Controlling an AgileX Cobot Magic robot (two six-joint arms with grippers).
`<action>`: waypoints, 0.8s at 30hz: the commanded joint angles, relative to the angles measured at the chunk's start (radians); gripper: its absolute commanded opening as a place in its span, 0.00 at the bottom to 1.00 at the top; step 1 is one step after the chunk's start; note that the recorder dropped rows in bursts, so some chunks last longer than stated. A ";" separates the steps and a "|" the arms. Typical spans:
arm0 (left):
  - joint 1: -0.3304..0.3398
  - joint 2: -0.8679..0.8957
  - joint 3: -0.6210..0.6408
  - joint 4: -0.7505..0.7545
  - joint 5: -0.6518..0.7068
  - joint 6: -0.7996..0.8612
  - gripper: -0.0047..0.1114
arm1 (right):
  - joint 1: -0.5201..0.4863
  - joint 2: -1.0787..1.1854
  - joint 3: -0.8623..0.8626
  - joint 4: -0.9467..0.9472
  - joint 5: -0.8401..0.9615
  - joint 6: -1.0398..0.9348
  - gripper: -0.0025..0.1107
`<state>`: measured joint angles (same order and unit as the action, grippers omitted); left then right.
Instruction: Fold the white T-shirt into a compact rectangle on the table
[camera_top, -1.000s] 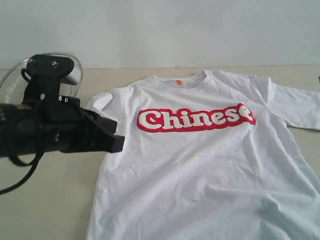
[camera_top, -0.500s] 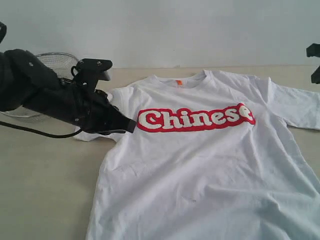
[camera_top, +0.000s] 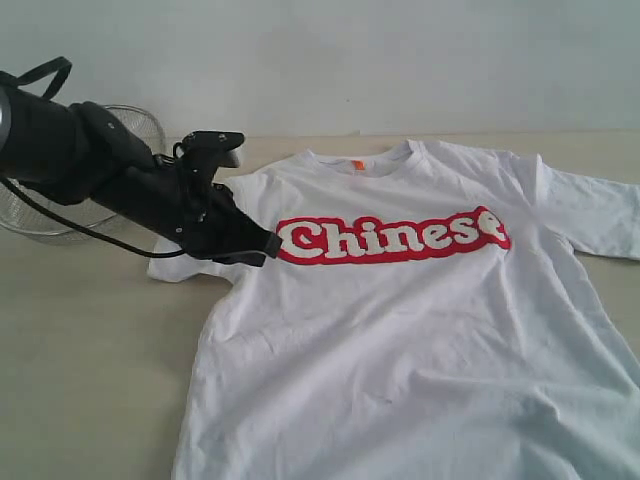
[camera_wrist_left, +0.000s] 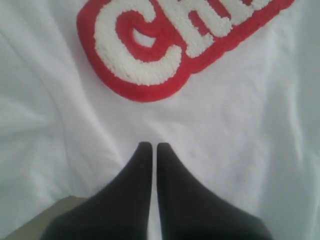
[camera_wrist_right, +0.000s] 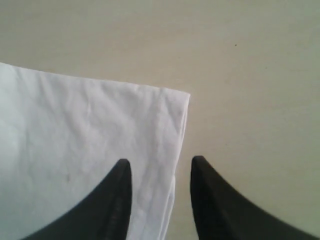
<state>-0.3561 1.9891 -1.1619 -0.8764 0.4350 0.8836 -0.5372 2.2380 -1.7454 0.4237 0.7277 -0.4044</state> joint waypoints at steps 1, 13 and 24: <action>0.003 0.002 -0.009 -0.008 0.022 0.007 0.08 | -0.003 0.034 -0.010 -0.018 -0.006 0.003 0.32; 0.003 0.002 -0.009 -0.016 0.026 0.007 0.08 | -0.001 0.115 -0.010 -0.011 -0.022 0.004 0.32; 0.003 0.002 -0.009 -0.023 0.028 0.007 0.08 | -0.001 0.200 -0.010 0.118 0.009 0.001 0.32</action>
<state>-0.3561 1.9891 -1.1619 -0.8876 0.4576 0.8836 -0.5372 2.3849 -1.7735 0.5319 0.6878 -0.4033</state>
